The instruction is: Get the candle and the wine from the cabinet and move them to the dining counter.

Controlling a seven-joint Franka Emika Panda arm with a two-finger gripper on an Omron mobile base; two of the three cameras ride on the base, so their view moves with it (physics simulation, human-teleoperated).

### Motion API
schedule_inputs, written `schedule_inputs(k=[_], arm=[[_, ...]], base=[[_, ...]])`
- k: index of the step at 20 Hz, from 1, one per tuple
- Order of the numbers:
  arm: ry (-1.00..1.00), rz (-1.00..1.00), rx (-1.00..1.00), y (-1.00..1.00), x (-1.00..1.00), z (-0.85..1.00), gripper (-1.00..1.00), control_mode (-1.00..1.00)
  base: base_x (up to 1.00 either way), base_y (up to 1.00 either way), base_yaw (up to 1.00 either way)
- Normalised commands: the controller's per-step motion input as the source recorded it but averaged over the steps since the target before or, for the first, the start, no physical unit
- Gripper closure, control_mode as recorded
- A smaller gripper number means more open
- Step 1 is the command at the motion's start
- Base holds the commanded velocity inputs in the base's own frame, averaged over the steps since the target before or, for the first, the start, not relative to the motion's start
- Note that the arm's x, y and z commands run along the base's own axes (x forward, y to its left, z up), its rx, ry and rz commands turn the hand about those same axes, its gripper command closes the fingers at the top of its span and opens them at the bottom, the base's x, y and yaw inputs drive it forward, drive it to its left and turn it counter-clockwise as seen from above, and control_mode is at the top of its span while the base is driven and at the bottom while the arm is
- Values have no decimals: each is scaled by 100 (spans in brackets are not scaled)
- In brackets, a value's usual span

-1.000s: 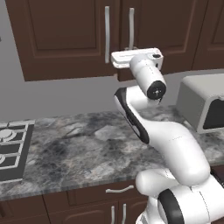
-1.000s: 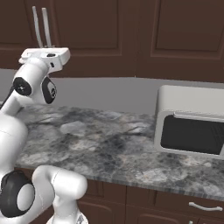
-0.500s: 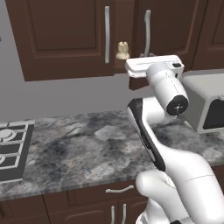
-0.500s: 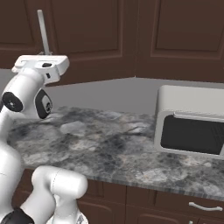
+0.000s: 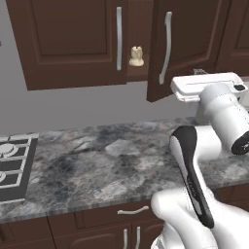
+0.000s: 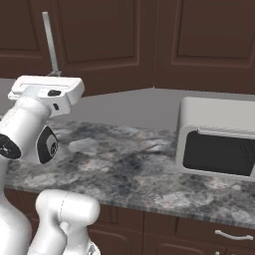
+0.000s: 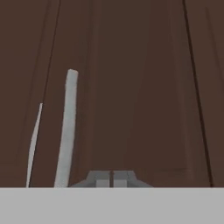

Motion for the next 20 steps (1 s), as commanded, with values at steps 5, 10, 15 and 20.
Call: schedule_inputs(k=[5,10,15,20], arm=[[1,-2,0,-23,-67,1,100,-100],[2,-13,0,53,-7,2,100,-100],[0,-23,0,74,3,5,100,-100],[0,-23,1,62,25,5,100,-100]], base=[[0,0,0],[0,0,0],[0,0,0],[0,0,0]])
